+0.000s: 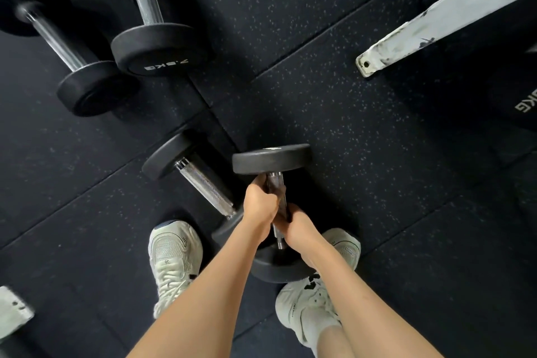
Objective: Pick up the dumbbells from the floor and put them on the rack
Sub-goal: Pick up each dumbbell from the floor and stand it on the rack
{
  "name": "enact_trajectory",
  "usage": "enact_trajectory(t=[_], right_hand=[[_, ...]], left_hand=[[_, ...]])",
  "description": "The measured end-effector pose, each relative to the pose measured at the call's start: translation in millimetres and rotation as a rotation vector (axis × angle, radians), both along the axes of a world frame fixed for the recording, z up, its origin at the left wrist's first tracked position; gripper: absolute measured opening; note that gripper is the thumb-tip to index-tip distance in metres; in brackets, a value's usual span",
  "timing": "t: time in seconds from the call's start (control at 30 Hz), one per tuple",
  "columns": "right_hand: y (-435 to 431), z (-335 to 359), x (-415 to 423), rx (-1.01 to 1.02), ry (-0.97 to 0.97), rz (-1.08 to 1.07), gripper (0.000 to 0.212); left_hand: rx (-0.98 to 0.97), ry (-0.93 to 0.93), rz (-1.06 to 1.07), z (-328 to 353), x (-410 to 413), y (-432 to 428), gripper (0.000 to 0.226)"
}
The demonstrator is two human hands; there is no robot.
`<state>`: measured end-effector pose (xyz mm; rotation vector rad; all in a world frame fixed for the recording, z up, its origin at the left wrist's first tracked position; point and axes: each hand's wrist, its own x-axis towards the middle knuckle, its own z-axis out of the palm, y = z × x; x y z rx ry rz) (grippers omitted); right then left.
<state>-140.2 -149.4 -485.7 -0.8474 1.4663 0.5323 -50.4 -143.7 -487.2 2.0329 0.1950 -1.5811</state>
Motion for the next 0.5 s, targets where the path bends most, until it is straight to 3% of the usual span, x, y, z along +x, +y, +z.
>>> enact_trajectory(t=[0.23,0.33,0.5], right_hand=[[-1.2,77.2,-2.5,-0.033,0.042,0.07,0.035],[-2.5,147.4,-3.8,-0.021,0.013,-0.003,0.035],[-13.1,303.6,-1.8,-0.043,-0.11,-0.11,0.016]], left_hand=[[-0.031,0.011,-0.006,77.7,1.0,-1.5,0.042],[-0.074,0.01,-0.057,147.9,4.9,-4.9,0.036],[-0.117,-0.089,-0.188,298.1,11.2,-15.2,0.024]])
